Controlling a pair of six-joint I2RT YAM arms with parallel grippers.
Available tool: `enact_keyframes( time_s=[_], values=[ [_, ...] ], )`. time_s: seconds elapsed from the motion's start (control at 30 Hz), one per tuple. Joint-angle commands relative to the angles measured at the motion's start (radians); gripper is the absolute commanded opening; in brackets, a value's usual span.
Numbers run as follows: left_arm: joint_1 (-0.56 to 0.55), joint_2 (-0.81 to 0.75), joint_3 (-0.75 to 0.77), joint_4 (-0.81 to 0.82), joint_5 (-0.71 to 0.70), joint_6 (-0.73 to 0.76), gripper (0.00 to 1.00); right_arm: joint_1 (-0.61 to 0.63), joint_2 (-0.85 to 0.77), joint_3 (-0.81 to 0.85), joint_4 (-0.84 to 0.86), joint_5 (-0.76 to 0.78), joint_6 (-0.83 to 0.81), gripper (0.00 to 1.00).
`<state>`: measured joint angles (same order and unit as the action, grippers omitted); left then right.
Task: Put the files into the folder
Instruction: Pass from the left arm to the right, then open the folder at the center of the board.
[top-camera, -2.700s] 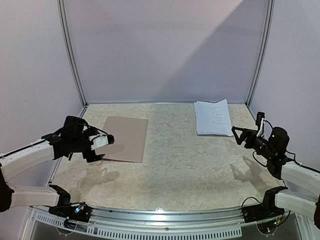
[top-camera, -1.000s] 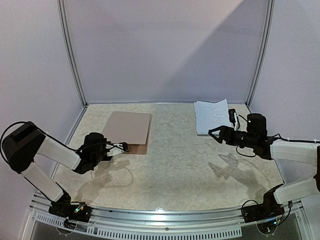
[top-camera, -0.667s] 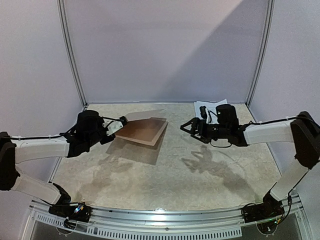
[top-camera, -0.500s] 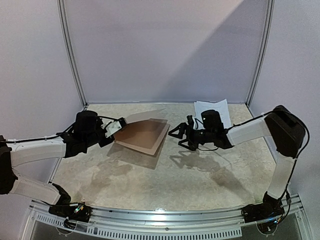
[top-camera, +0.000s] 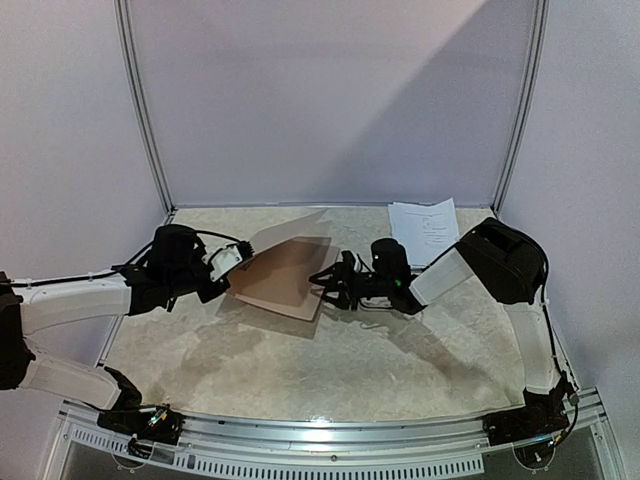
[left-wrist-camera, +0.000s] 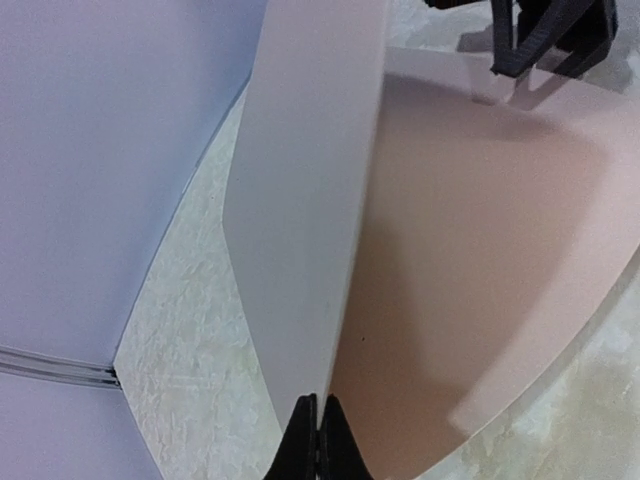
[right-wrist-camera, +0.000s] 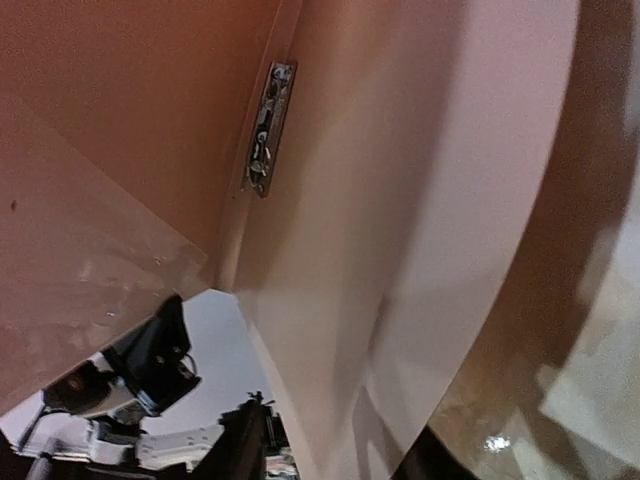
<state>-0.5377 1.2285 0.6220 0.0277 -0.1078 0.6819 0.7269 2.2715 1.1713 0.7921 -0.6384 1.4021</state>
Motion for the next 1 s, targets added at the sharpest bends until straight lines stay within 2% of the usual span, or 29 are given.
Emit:
enact_keyframes(
  time_s=[0.0,0.13,0.37,0.4,0.47,0.53,0.57,0.6,0.67,0.8,0.97],
  values=[
    [0.049,-0.025,0.014,-0.025,0.125,-0.054,0.0,0.008,0.081,0.08,0.182,-0.047,0.137,0.28],
    [0.129,-0.032,0.013,-0.025,0.233,-0.082,0.0,0.006,0.097,0.116,0.182,-0.066,0.13,0.01],
    [0.297,-0.054,0.004,-0.081,0.452,-0.131,0.0,0.001,0.032,0.143,0.017,-0.075,0.0,0.0],
    [0.321,-0.052,0.006,-0.087,0.487,-0.139,0.03,0.0,0.016,0.152,-0.037,-0.071,-0.053,0.0],
    [0.384,-0.053,0.016,-0.104,0.559,-0.154,0.3,0.001,-0.042,0.181,-0.236,-0.045,-0.161,0.0],
    [0.453,-0.06,0.03,-0.134,0.632,-0.156,0.46,0.003,-0.102,0.228,-0.453,0.001,-0.328,0.0],
    [0.483,-0.068,0.036,-0.153,0.667,-0.152,0.62,0.003,-0.125,0.251,-0.56,0.03,-0.418,0.0],
    [0.518,-0.077,0.041,-0.172,0.706,-0.144,0.67,0.003,-0.155,0.271,-0.647,0.057,-0.481,0.0],
    [0.581,-0.097,0.054,-0.221,0.781,-0.117,0.75,0.005,-0.209,0.316,-0.832,0.111,-0.631,0.0],
    [0.685,-0.136,0.077,-0.308,0.852,-0.044,0.81,0.022,-0.286,0.428,-1.142,0.207,-0.846,0.0],
    [0.743,-0.157,0.136,-0.428,0.856,0.05,0.83,0.023,-0.365,0.446,-1.276,0.13,-0.942,0.0]
  ],
)
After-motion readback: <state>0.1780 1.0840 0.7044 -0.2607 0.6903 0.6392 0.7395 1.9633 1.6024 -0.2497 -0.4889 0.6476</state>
